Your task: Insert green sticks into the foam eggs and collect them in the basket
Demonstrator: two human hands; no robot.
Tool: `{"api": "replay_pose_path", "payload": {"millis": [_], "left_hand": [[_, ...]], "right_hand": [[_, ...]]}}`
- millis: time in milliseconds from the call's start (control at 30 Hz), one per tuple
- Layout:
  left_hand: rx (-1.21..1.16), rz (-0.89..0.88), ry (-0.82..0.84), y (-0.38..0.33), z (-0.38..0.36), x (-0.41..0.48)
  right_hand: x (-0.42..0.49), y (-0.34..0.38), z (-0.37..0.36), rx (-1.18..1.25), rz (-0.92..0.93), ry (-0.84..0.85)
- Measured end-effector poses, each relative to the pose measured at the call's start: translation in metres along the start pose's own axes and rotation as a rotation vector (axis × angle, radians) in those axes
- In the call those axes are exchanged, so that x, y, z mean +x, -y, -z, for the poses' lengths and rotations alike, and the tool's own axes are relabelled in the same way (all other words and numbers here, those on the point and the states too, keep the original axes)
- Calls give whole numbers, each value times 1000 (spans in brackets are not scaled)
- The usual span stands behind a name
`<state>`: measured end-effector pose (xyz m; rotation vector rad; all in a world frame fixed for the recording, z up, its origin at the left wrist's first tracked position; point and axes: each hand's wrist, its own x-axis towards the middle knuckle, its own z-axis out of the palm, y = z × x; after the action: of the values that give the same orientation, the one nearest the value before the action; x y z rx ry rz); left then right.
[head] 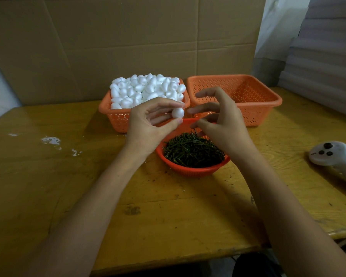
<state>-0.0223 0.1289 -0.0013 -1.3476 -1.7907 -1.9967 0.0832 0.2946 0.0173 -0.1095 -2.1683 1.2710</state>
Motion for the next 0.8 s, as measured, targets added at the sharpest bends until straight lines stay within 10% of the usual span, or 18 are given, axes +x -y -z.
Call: {"api": "replay_pose_path", "payload": {"millis": [800], "left_hand": [[17,45,-33,-3,0,0]], "right_hand": [[0,0,0,9,2,-1]]}}
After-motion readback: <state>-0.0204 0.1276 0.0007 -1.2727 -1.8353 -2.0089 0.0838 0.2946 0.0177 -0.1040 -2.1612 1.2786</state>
